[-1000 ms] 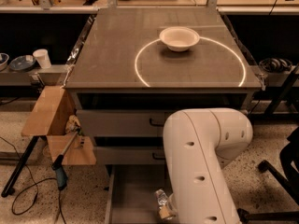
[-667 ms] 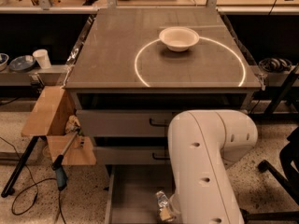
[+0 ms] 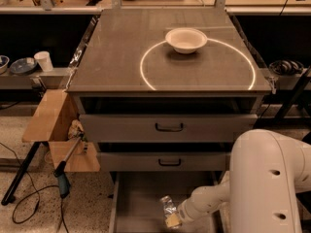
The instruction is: Pick redbull can from bottom drawer and place on counter
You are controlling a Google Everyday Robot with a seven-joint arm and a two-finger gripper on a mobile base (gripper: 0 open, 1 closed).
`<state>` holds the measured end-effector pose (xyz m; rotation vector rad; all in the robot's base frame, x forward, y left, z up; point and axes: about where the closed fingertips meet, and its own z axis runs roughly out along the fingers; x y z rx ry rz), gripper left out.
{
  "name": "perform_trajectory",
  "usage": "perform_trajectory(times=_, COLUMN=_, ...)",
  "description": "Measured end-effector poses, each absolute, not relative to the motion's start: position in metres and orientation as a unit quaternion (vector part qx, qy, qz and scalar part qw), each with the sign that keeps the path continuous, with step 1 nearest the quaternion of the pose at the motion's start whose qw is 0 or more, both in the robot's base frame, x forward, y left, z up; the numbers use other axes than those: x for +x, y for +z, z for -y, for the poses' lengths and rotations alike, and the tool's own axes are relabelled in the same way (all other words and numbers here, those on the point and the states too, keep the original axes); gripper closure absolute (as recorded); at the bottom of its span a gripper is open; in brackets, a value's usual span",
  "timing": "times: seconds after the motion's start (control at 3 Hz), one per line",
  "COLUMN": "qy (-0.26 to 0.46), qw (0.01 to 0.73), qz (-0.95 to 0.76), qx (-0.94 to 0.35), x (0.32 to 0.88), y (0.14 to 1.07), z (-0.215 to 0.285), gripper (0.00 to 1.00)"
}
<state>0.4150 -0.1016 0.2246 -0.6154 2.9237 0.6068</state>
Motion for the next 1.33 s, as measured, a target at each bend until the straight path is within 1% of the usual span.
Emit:
perform_trajectory(times=0.33, qy=0.203, qw=0.047, qz=-0.956, qx=-0.206, x=0.418, y=0.225, z=0.100, gripper=1.00)
perform_trajectory(times=1.33, qy=0.209, qw=0.099, qz=-0.942, qx=-0.242, x=0.470, y=0.250, z=0.097, gripper=1.00)
